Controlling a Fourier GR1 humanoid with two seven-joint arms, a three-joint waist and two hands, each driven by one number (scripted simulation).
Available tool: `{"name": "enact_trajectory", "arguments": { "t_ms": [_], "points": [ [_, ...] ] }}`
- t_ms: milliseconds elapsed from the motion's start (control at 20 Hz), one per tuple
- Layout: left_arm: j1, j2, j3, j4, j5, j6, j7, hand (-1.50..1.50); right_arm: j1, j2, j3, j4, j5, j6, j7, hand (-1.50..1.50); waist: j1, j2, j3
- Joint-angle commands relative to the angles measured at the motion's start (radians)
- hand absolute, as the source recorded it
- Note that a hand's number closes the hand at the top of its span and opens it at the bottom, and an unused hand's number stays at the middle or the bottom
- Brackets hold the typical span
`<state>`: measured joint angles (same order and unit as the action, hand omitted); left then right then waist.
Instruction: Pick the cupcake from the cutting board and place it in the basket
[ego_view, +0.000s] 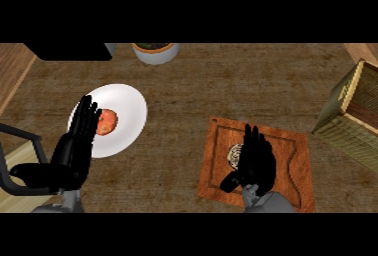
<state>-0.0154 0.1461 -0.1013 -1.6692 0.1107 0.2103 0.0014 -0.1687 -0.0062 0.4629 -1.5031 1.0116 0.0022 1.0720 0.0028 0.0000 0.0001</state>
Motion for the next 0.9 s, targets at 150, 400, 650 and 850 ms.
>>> {"name": "enact_trajectory", "arguments": {
  "t_ms": [150, 400, 650, 850],
  "points": [
    [0.055, -0.011, 0.021, -0.022, -0.001, -0.045, -0.040, 0.00, -0.007, 0.006, -0.051, 0.034, -0.023, -0.018, 0.004, 1.50, 0.000, -0.001, 0.000],
    [-0.014, -0.004, 0.035, -0.035, -0.006, -0.035, 0.044, 0.00, -0.067, 0.005, -0.046, 0.222, -0.017, -0.007, -0.122, 1.50, 0.003, 0.001, 0.000],
    [-0.013, -0.039, 0.048, 0.046, -0.020, -0.053, -0.032, 0.00, -0.100, -0.010, -0.065, 0.142, -0.002, 0.093, -0.092, 1.50, -0.001, 0.000, 0.000],
    [-0.012, -0.057, 0.033, -0.001, -0.056, -0.037, 0.013, 0.00, -0.062, 0.006, 0.001, 0.174, 0.050, 0.005, -0.095, 1.50, -0.001, 0.000, 0.000]
  ]
}}
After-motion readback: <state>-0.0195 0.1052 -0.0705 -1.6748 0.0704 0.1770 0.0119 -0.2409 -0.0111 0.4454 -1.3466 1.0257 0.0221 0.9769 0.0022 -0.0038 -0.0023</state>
